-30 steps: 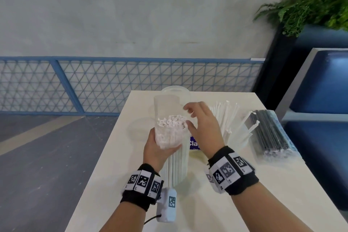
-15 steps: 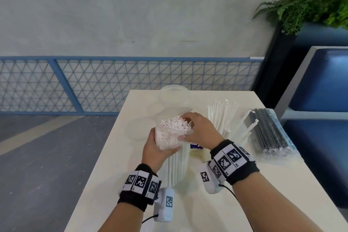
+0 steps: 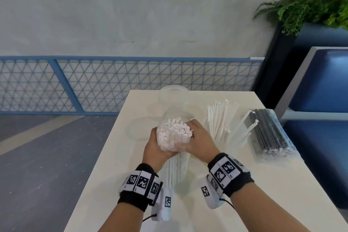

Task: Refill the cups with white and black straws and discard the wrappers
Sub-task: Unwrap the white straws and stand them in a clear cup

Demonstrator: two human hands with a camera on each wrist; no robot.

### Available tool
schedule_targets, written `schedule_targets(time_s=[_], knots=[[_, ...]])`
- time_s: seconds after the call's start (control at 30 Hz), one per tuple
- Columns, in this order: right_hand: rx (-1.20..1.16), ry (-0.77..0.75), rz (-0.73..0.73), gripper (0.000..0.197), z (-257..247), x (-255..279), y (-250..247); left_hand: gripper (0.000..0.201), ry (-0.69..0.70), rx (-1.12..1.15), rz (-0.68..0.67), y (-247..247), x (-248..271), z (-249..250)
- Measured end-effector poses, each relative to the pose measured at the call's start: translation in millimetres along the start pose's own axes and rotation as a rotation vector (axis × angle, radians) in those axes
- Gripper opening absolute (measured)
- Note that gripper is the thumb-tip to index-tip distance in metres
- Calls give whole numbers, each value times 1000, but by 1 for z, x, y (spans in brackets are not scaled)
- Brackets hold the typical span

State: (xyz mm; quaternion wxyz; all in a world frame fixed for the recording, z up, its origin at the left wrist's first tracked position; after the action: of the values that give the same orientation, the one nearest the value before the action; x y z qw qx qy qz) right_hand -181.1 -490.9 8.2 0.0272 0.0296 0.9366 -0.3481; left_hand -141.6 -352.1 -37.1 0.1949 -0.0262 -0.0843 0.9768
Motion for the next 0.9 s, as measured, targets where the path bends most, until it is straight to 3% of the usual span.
schedule_targets(time_s=[0.13,0.27,0.4,0.53,0.63,0.8,0.9], knots=[[-131,26,114,65,9,11,12,73,-2,-14,-11,1,1,4],[-116,55,182,71,8,10,13,72,-12,-1,-10,-1,1,3],[-53,-31,318,48,-18,6,-13,68,-30,-13,-27,0,1,3],[-257,-57,431,32,-36,0,-50,63,-37,-40,-53,5,-1,4],[-383,-120,408,18,-43,-5,-60,63,-50,-51,-50,5,-2,4],[-522,-117,222,44,-31,2,-41,60,-71,-13,-55,6,-6,2],[-482,-53,200,54,-18,6,-27,63,-111,21,-47,7,-8,-1]])
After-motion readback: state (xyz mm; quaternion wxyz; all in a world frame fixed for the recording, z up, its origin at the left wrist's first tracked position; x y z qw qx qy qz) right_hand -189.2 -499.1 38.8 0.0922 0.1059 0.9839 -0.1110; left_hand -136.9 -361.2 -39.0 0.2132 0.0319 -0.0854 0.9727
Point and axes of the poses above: each hand's wrist, its own x-axis away from the middle knuckle, its own y-axis out of the palm, z = x × y, the point moved 6 cm from there along -x, towards the middle knuckle, and after that the axes turned 8 degrees about -z, right-handed, at the moved point
